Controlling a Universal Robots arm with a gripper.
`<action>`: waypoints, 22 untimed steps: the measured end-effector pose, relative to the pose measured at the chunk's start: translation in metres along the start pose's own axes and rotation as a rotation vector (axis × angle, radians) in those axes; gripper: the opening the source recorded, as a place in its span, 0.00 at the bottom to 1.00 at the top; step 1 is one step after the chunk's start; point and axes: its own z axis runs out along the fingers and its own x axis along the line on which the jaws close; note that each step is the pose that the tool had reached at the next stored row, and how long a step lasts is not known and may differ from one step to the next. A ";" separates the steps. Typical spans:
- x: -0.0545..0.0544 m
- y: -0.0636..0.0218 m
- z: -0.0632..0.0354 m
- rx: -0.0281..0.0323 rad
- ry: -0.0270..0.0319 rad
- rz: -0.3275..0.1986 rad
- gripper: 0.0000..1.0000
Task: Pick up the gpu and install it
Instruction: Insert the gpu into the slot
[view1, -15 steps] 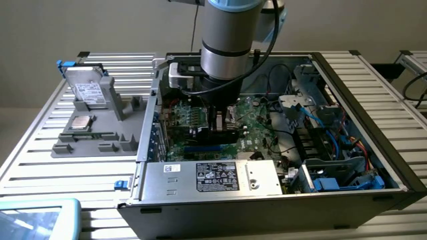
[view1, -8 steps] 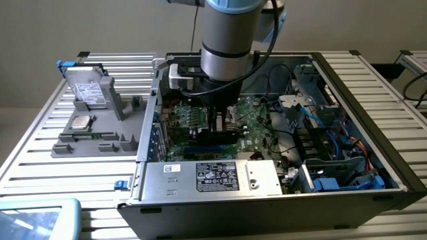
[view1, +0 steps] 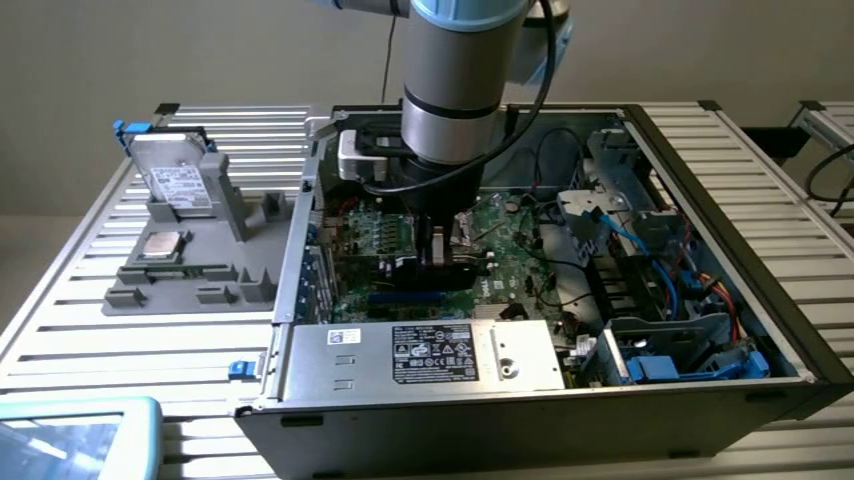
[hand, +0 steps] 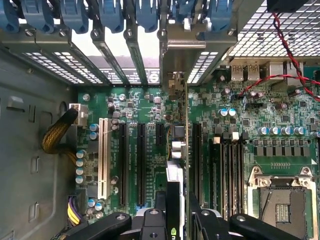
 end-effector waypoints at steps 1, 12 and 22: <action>0.000 0.0000 0.0001 -0.0002 0.0002 0.000 0.27; -0.002 0.0005 0.0008 -0.0001 0.0048 0.000 0.27; -0.005 0.0006 0.0014 -0.0012 0.0179 0.001 0.27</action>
